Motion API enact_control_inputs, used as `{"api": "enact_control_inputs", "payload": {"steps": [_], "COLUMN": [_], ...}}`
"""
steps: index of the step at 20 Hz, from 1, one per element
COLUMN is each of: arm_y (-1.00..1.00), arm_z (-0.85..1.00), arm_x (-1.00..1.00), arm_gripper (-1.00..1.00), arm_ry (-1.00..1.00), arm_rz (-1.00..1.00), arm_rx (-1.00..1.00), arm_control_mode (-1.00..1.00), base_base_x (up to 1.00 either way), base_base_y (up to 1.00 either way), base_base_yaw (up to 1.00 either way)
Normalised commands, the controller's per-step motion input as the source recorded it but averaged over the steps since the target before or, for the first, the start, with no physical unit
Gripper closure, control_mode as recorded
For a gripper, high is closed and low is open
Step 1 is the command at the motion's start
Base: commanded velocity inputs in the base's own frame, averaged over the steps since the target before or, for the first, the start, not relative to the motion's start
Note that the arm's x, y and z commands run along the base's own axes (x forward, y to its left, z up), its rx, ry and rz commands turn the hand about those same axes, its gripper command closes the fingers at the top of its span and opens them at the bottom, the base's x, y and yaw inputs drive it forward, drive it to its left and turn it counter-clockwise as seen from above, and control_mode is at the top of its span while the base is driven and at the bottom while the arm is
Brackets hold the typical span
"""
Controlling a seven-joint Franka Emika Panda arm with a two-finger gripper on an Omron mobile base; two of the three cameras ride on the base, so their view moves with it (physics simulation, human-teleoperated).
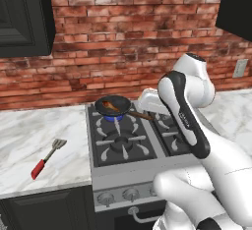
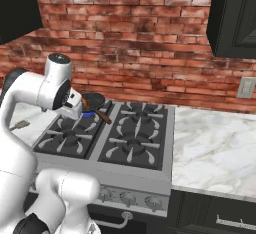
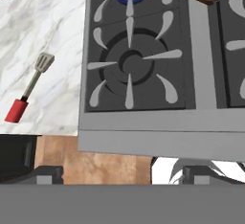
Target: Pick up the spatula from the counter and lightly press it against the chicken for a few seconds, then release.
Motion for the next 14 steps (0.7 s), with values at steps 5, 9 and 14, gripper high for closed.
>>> {"api": "enact_control_inputs", "payload": {"steps": [5,9,14], "arm_y": [0.6,0.55,0.61], "arm_z": [-0.02,-0.13,-0.01], "arm_x": [-0.07,0.0,-0.05], "arm_gripper": [-1.0,-1.0,-1.0], "arm_ry": [-0.01,-0.03,0.0], "arm_rz": [0.0,0.0,0.0], "arm_rx": [-0.01,-0.08,-0.06], "arm_control_mode": [-1.0,-1.0,-1.0], "base_base_x": [0.0,0.0,0.0], "base_base_y": [0.0,0.0,0.0], "base_base_yaw": [0.0,0.0,0.0]}}
